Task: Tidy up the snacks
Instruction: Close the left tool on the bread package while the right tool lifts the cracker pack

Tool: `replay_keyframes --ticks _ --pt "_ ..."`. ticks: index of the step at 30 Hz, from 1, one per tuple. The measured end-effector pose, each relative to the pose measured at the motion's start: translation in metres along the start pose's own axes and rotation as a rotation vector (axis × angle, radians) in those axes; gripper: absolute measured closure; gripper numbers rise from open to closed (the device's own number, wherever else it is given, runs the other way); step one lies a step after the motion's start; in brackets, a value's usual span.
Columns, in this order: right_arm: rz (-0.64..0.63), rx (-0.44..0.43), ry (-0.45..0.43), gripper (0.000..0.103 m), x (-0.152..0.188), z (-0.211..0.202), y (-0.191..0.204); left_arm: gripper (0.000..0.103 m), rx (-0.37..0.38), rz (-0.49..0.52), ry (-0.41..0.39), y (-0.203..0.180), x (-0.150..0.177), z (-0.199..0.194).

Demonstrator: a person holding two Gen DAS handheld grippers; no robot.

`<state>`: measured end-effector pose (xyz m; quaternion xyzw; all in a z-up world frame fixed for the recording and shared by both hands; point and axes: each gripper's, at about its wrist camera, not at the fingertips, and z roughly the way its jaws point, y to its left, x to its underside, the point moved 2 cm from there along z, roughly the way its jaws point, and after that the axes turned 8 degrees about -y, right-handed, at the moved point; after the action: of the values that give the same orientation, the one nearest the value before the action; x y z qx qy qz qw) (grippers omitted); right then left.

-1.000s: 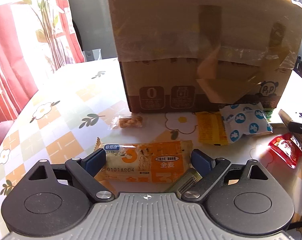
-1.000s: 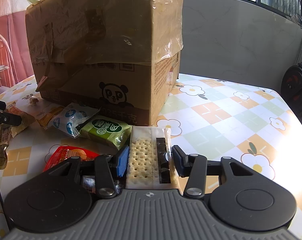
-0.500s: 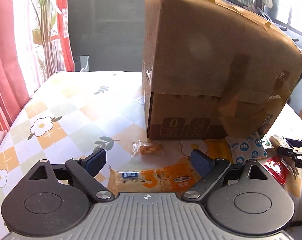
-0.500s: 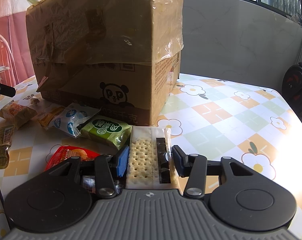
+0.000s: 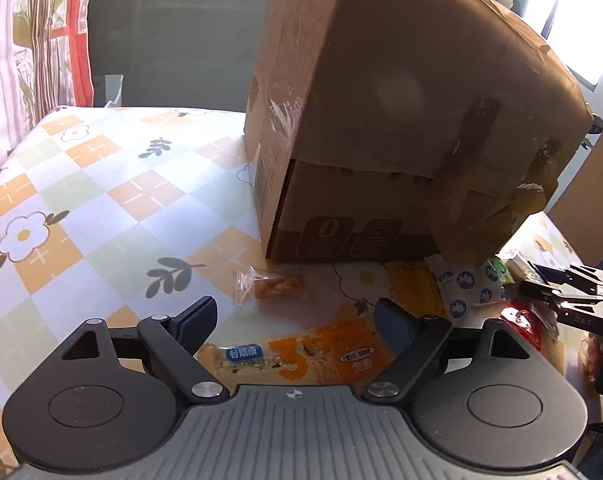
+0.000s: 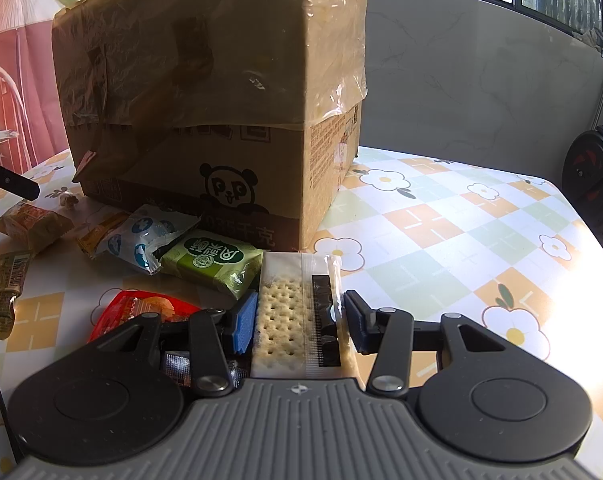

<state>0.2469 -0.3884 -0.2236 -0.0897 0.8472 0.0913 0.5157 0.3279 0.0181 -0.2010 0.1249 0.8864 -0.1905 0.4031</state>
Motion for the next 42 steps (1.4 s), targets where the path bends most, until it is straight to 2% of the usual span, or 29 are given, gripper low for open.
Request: replay_keyframes --ticks 8,13,16,18,20,23,34,42 --pt "-0.002 0.0 0.0 0.054 0.0 0.0 0.0 0.016 0.033 -0.014 0.061 -0.002 0.027 -0.014" --pt "-0.002 0.0 0.0 0.054 0.0 0.0 0.0 0.019 -0.039 0.041 0.038 -0.011 0.03 -0.015" --pt "-0.003 0.001 0.001 0.054 0.0 0.0 0.0 0.036 -0.093 0.068 0.064 -0.017 0.026 -0.006" --pt "-0.003 0.0 0.001 0.054 0.0 0.0 0.0 0.041 -0.136 0.113 0.085 -0.023 0.027 0.002" --pt "-0.003 0.0 0.001 0.054 0.0 0.0 0.0 0.055 -0.162 0.159 0.073 -0.028 0.029 0.004" --pt "-0.003 -0.001 0.001 0.054 0.0 0.0 0.0 0.064 -0.159 0.17 0.038 -0.033 0.035 0.0" --pt "-0.013 0.004 0.026 0.054 0.001 0.006 0.001 0.065 -0.145 0.089 -0.013 -0.048 0.046 -0.019" --pt "0.014 0.01 0.014 0.055 -0.001 0.0 -0.001 0.065 -0.14 0.059 -0.097 -0.057 0.037 -0.042"
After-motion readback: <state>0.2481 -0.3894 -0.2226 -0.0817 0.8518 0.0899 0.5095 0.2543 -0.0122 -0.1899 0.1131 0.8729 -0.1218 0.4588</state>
